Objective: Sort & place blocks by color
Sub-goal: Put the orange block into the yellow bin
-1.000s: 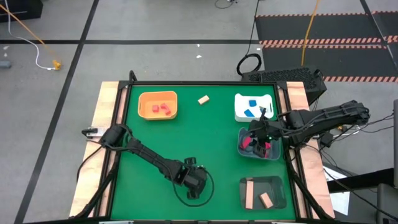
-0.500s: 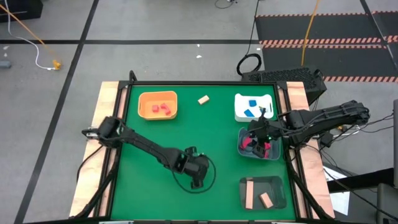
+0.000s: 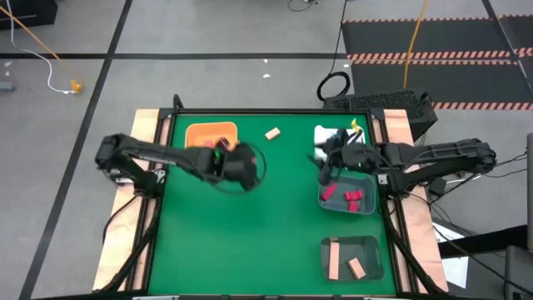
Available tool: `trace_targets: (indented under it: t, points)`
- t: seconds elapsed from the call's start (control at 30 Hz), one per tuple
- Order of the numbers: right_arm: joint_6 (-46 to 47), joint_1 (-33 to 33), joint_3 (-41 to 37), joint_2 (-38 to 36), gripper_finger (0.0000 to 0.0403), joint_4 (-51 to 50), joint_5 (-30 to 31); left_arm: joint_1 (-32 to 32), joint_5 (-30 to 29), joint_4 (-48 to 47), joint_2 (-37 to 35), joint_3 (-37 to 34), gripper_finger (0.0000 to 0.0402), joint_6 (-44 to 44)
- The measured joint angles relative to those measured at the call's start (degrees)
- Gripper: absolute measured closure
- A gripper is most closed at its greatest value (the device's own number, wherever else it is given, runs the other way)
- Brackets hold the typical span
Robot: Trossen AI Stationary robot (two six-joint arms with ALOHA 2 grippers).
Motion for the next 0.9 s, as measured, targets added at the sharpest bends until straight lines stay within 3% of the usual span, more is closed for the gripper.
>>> trace_targets:
  t: [0.1,0.3,0.47,0.6,0.9]
  points:
    - [-1.73,-3.14,0.00,1.60,0.0218,6.13,2.65,5.02,-0.16,-5.64,-2.35,0.00,0.0269,1.92]
    - [-1.66,-9.23,0.00,7.37,0.0218,11.99,2.22,17.40,1.75,-13.91,-2.47,-0.27,0.0269,9.42]
    - [1.92,-13.09,-0.04,12.38,0.0218,14.38,-1.37,27.83,11.04,-13.72,-2.00,-4.42,0.0269,13.97]
    - [6.55,-15.54,-0.03,15.76,0.0218,17.16,-5.88,33.93,14.86,-12.98,-2.06,-9.03,0.0269,14.93]
    - [7.67,-19.30,-0.02,21.66,0.0218,20.99,-8.49,39.90,22.98,-3.39,-2.11,-20.44,0.0269,19.94]
